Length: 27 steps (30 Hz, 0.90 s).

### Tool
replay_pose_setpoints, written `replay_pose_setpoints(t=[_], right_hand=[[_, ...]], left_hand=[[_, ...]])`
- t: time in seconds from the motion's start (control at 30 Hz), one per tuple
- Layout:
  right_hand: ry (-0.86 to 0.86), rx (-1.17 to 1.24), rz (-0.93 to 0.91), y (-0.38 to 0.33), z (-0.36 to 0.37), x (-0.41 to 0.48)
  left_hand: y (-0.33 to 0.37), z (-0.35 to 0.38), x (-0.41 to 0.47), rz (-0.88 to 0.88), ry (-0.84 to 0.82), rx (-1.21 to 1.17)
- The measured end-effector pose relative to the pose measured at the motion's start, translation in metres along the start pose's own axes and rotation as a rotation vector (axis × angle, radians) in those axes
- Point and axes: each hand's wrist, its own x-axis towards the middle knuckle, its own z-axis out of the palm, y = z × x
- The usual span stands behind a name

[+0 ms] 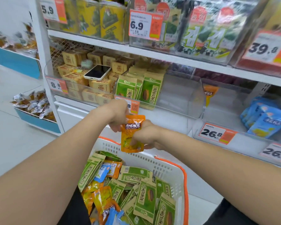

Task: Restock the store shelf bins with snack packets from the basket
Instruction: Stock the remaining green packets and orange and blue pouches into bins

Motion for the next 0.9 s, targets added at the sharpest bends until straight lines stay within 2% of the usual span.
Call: replay_pose_setpoints(t=[0.1, 0.23, 0.3, 0.47, 0.57, 0.67, 0.83, 0.9], right_hand=[[0.102, 0.055, -0.005, -0.010, -0.029, -0.013], [0.316, 0.275, -0.113, -0.017, -0.053, -0.020], [0.446, 0.334, -0.208, -0.016, -0.059, -0.023], [0.644, 0.234, -0.440, -0.008, -0.072, -0.035], [0.701, 0.259, -0.453, -0.007, -0.091, -0.039], [0.763, 0.400, -0.401, -0.010, -0.118, -0.040], [0.915, 0.528, -0.301, 0.012, -0.187, -0.007], [0.975, 0.600, -0.244, 0.015, -0.201, -0.023]], left_hand=[[0.015, -0.001, 0.002, -0.028, 0.165, -0.305], [0.035, -0.003, 0.001, -0.027, 0.250, -0.769], [0.045, -0.004, 0.000, 0.018, 0.317, -0.881], [0.072, -0.001, 0.008, 0.048, 0.412, -1.045], [0.087, 0.002, 0.017, 0.127, 0.460, -1.088], [0.105, 0.008, 0.028, 0.242, 0.486, -1.059], [0.144, 0.023, 0.042, 0.344, 0.545, -0.752], [0.159, 0.031, 0.044, 0.394, 0.572, -0.627]])
